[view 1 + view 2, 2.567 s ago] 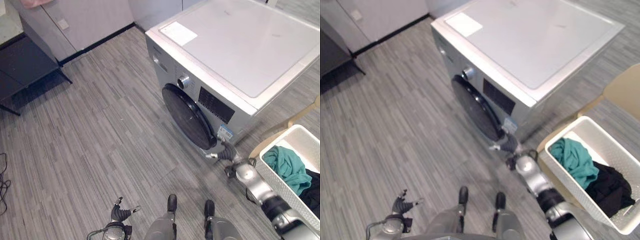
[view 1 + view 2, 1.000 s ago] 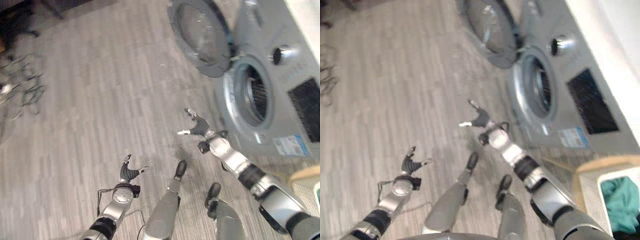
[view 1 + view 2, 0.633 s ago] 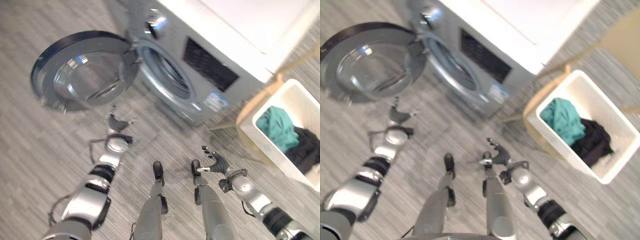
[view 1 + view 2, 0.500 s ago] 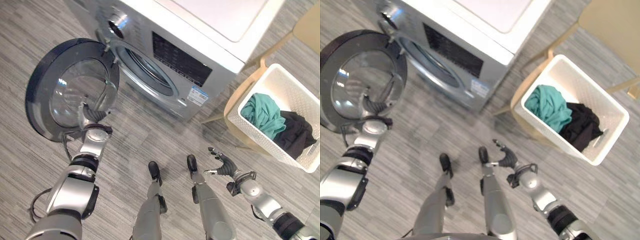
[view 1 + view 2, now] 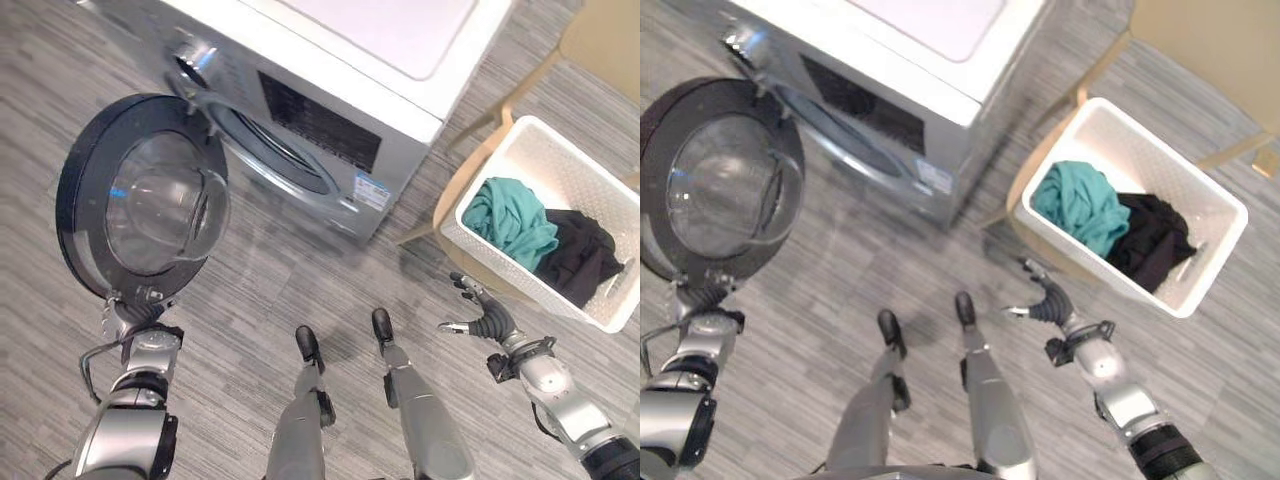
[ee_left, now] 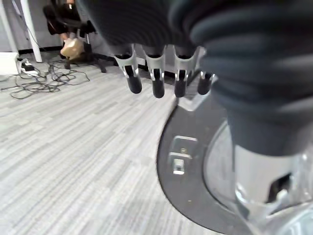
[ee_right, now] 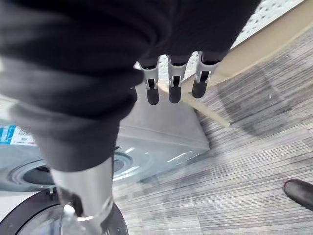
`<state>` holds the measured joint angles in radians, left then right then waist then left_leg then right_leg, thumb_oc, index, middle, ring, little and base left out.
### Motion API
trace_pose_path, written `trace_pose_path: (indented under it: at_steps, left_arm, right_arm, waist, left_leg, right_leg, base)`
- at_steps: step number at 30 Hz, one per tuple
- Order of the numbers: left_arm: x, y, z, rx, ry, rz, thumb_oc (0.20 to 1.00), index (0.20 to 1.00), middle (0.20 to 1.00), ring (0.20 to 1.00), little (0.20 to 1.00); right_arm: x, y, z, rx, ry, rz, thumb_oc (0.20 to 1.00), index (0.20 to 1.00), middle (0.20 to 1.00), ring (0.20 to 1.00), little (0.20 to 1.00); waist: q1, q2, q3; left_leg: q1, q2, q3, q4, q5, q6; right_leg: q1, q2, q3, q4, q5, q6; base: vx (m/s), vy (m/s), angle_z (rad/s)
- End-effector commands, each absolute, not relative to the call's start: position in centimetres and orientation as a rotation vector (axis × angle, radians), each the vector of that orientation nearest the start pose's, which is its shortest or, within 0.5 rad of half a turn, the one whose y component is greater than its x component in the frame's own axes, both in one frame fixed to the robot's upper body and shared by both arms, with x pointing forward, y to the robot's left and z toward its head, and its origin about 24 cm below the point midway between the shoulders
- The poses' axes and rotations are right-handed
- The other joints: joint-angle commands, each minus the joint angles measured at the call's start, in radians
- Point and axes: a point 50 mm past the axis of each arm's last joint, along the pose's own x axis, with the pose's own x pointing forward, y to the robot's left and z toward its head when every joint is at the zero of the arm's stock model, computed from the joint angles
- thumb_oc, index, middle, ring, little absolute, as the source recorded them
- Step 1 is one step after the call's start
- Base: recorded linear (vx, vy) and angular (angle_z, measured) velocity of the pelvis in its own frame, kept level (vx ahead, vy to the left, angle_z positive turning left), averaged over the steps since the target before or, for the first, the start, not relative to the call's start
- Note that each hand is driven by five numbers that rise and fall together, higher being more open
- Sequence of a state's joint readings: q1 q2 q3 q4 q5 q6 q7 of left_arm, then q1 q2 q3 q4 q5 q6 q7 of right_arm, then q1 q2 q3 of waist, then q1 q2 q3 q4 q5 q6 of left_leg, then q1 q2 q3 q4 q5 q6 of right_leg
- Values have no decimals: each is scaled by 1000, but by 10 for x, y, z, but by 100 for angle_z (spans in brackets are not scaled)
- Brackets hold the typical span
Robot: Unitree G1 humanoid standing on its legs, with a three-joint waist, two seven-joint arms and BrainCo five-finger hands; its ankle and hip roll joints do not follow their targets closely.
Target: Grab the laundry basket,head to the washer,open it,put in the laundry and shut it.
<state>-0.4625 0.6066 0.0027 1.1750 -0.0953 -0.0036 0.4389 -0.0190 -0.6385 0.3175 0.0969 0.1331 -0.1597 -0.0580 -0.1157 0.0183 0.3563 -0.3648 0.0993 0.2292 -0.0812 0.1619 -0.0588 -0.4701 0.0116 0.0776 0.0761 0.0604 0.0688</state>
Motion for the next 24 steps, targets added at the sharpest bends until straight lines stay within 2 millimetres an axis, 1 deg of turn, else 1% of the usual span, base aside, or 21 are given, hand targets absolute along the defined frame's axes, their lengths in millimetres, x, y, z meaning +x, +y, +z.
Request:
trace_pose_path:
  at_steps: [1, 2, 3, 4, 6, 7, 8, 9, 10, 11, 12, 13, 14, 15, 16, 17, 18, 19, 20, 22, 24]
  left_arm:
    - [241, 389, 7, 649, 551, 854, 1000, 1000, 1000, 1000, 1000]
    - [241, 389, 7, 649, 552, 854, 1000, 1000, 1000, 1000, 1000]
    - [243, 378, -1, 636, 539, 809, 1000, 1000, 1000, 1000, 1000]
    - [244, 353, -16, 615, 507, 694, 1000, 1000, 1000, 1000, 1000]
    - [236, 331, -32, 583, 500, 606, 1000, 1000, 1000, 1000, 1000]
    - [231, 319, -40, 556, 497, 549, 1000, 1000, 1000, 1000, 1000]
    - [220, 310, -49, 551, 512, 508, 1000, 1000, 1000, 1000, 1000]
    - [220, 310, -49, 551, 513, 508, 1000, 1000, 1000, 1000, 1000]
    - [214, 300, -57, 532, 531, 463, 1000, 1000, 1000, 1000, 1000]
    - [205, 296, -64, 516, 558, 449, 1000, 1000, 1000, 1000, 1000]
    - [192, 291, -75, 500, 605, 428, 1000, 1000, 1000, 1000, 1000]
    - [164, 278, -99, 466, 718, 374, 1000, 1000, 1000, 1000, 1000]
    - [155, 274, -106, 449, 757, 359, 1000, 1000, 1000, 1000, 1000]
    - [149, 270, -111, 440, 789, 344, 1000, 1000, 1000, 1000, 1000]
    - [144, 267, -116, 452, 821, 314, 1000, 1000, 1000, 1000, 1000]
    - [143, 263, -119, 452, 836, 280, 1000, 1000, 1000, 1000, 1000]
    - [143, 262, -119, 452, 836, 278, 1000, 1000, 1000, 1000, 1000]
    - [141, 257, -123, 459, 856, 235, 1000, 1000, 1000, 1000, 1000]
    - [135, 249, -130, 457, 885, 182, 1000, 1000, 1000, 1000, 1000]
    - [134, 240, -134, 433, 903, 147, 1000, 1000, 1000, 1000, 1000]
    - [139, 232, -134, 406, 893, 128, 1000, 1000, 1000, 1000, 1000]
  right_arm:
    - [238, -196, 51, -415, -84, 244, 1000, 1000, 1000, 1000, 1000]
    - [238, -196, 51, -416, -84, 244, 1000, 1000, 1000, 1000, 1000]
    - [238, -198, 49, -423, -74, 232, 1000, 1000, 1000, 1000, 1000]
    - [239, -200, 48, -450, -69, 211, 1000, 1000, 1000, 1000, 1000]
    - [239, -203, 48, -481, -64, 196, 1000, 1000, 1000, 1000, 1000]
    - [241, -205, 50, -492, -72, 181, 1000, 1000, 1000, 1000, 1000]
    - [242, -208, 52, -515, -77, 158, 1000, 1000, 1000, 1000, 1000]
    - [242, -208, 52, -515, -77, 158, 1000, 1000, 1000, 1000, 1000]
    - [244, -209, 54, -526, -86, 150, 1000, 1000, 1000, 1000, 1000]
    - [245, -209, 55, -531, -89, 145, 1000, 1000, 1000, 1000, 1000]
    - [247, -209, 57, -535, -98, 130, 1000, 1000, 1000, 1000, 1000]
    - [250, -207, 60, -533, -115, 114, 1000, 1000, 1000, 1000, 1000]
    - [250, -206, 61, -535, -126, 110, 1000, 1000, 1000, 1000, 1000]
    - [251, -205, 62, -542, -131, 110, 1000, 1000, 1000, 1000, 1000]
    - [252, -204, 62, -548, -136, 105, 1000, 1000, 1000, 1000, 1000]
    - [252, -203, 63, -543, -146, 103, 1000, 1000, 1000, 1000, 1000]
    - [251, -203, 64, -544, -145, 103, 1000, 1000, 1000, 1000, 1000]
    - [250, -205, 63, -548, -144, 97, 1000, 1000, 1000, 1000, 1000]
    - [248, -209, 64, -562, -149, 91, 1000, 1000, 1000, 1000, 1000]
    - [247, -212, 64, -607, -144, 91, 1000, 1000, 1000, 1000, 1000]
    - [248, -216, 64, -639, -128, 94, 1000, 1000, 1000, 1000, 1000]
  waist:
    - [13, -64, -50]
    - [13, -64, -50]
    - [15, -59, -58]
    - [22, -52, -83]
    - [26, -43, -103]
    - [27, -40, -115]
    - [31, -36, -123]
    - [31, -38, -124]
    - [34, -32, -132]
    - [34, -31, -141]
    - [31, -27, -150]
    - [30, -11, -163]
    - [40, -9, -171]
    - [52, -9, -175]
    - [50, -8, -180]
    - [43, 4, -192]
    - [43, 6, -191]
    - [26, 9, -199]
    - [6, 16, -212]
    - [-6, 18, -214]
    - [-4, 4, -205]
  left_leg:
    - [143, -109, -22, 3, -168, 38]
    - [143, -109, -22, 3, -168, 38]
    - [158, -111, -25, 2, -171, 38]
    - [191, -117, -25, 0, -181, 40]
    - [228, -121, -24, 0, -191, 45]
    - [248, -123, -19, 2, -198, 48]
    - [270, -123, -9, 4, -205, 52]
    - [267, -124, -8, 3, -202, 52]
    - [293, -121, 3, 9, -213, 56]
    - [306, -121, 14, 13, -216, 58]
    - [334, -120, 39, 21, -226, 62]
    - [392, -109, 91, 32, -237, 58]
    - [415, -104, 118, 32, -238, 51]
    - [432, -99, 138, 28, -232, 41]
    - [445, -98, 158, 20, -228, 37]
    - [467, -86, 152, 13, -247, 32]
    - [469, -85, 151, 13, -249, 32]
    - [481, -78, 154, 18, -258, 32]
    - [491, -66, 161, 65, -258, 20]
    - [474, -40, 180, 185, -250, -9]
    - [433, -2, 175, 344, -224, -26]
  right_leg:
    - [119, -49, -72, -125, 69, 75]
    - [120, -49, -72, -125, 69, 75]
    - [137, -51, -77, -125, 66, 75]
    - [170, -50, -78, -128, 57, 76]
    - [201, -50, -74, -127, 48, 76]
    - [216, -48, -67, -123, 42, 78]
    - [229, -47, -60, -115, 33, 81]
    - [226, -47, -58, -116, 36, 81]
    - [242, -46, -55, -104, 25, 84]
    - [247, -44, -48, -93, 21, 84]
    - [256, -40, -43, -64, 10, 84]
    - [289, -40, -100, -18, -16, 87]
    - [296, -51, -162, -22, -10, 89]
    - [297, -72, -258, -32, 9, 87]
    - [285, -95, -339, -26, 34, 91]
    - [290, -93, -366, -30, 10, 104]
    - [291, -92, -368, -29, 8, 104]
    - [289, -88, -356, -27, -6, 95]
    - [307, -72, -315, -47, -17, 81]
    - [338, -60, -299, -62, -34, 59]
    - [370, -50, -279, -70, -47, 34]
  base:
    - [67, -10, 11]
    - [72, -10, 14]
    - [102, -4, 19]
    - [133, 2, 20]
    - [139, 31, 9]
    - [136, 52, -1]
    - [83, 31, -6]
    - [81, 30, -31]
    - [60, 5, -43]
    - [103, 18, -61]
    - [146, -24, -88]
    - [178, -27, -97]
    - [181, -89, -104]
    - [121, -131, -108]
    - [195, -185, -192]
    - [160, -132, -168]
    - [209, -136, -108]
    - [235, -167, 5]
    - [288, -213, 21]
    - [209, -217, 2]
    - [138, -203, -45]
